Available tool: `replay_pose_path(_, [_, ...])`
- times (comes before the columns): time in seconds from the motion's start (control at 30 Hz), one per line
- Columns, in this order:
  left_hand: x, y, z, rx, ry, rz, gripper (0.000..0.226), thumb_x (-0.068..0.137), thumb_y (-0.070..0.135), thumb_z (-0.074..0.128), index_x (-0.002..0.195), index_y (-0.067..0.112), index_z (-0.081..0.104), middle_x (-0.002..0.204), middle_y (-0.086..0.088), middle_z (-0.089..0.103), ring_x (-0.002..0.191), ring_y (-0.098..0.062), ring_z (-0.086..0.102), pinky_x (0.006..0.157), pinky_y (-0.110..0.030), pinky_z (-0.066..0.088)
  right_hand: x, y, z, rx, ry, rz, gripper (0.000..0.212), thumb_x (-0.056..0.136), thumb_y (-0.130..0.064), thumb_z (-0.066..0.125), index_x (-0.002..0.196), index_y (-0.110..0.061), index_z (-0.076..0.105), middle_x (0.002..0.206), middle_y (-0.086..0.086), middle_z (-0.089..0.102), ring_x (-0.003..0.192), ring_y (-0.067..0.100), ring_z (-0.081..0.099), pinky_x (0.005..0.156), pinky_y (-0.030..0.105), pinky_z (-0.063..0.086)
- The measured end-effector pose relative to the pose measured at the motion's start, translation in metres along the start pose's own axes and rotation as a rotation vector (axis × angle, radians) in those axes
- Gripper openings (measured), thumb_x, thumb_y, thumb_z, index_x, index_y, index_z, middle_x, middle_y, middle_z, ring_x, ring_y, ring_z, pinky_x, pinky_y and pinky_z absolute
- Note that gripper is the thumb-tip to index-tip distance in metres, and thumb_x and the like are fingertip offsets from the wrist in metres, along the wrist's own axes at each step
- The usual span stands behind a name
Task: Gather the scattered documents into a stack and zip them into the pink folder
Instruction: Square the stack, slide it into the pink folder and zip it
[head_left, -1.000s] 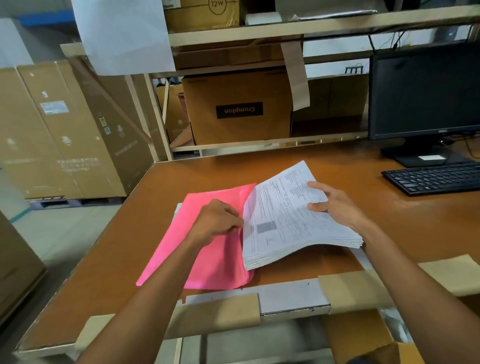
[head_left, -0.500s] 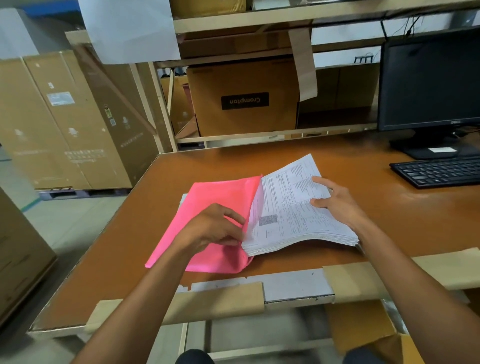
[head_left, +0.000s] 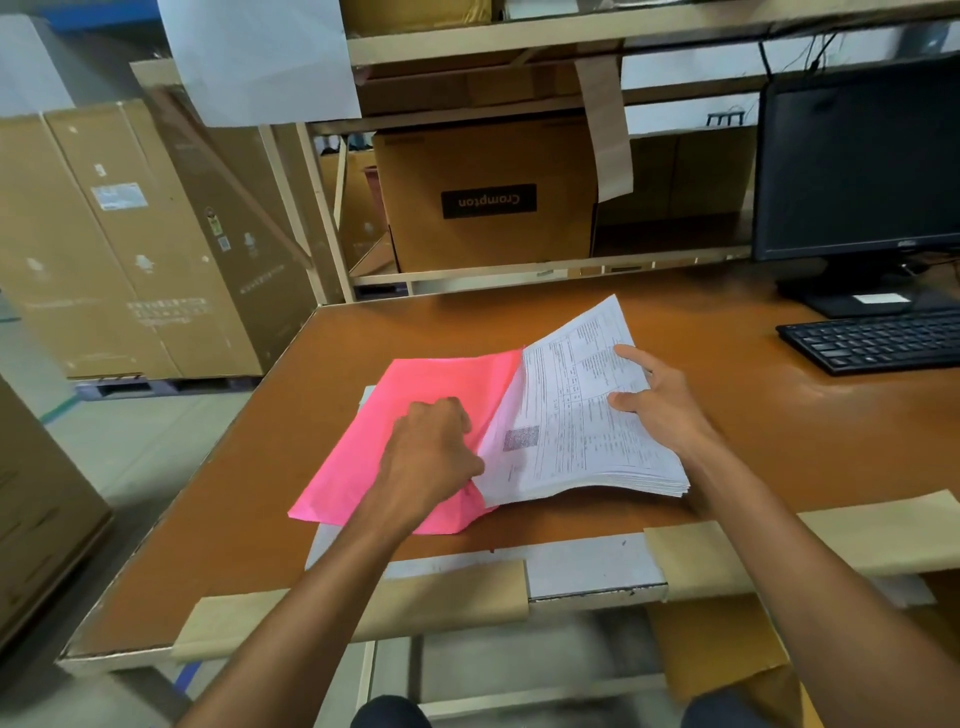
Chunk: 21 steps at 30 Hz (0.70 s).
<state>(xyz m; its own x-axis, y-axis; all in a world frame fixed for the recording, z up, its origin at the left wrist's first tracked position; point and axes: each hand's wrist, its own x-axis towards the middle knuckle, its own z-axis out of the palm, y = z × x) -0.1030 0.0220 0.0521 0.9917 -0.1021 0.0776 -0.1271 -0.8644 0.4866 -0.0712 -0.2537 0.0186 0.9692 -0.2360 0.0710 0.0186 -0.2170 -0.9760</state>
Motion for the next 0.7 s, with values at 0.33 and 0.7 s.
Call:
replay_pose_path(0.33, [0.014,0.013,0.016,-0.249,0.023,0.060,0.033,0.075,0.029,0.083,0.103,0.025,0.066,0.070,0.004,0.074,0.070,-0.013,0.070,0.065,-0.033,0.059,-0.008,0.006,0.021,0.092,0.038,0.012,0.059,0.094,0.003,0.064,0.144,-0.027,0.052,0.128,-0.009,0.051,0.096,0.010,0.060,0.051,0.012,0.049])
replay_pose_path(0.7, [0.051,0.023,0.036,-0.524,0.154,-0.005,0.026,0.079,0.013,0.076,0.103,0.021,0.071,0.073,-0.002,0.075,0.063,-0.009,0.068,0.060,-0.021,0.053,-0.010,0.010,0.033,0.156,0.067,0.032,0.061,0.094,-0.002,0.066,0.142,-0.036,0.053,0.132,-0.006,0.059,0.101,0.017,0.068,0.063,0.025,0.057])
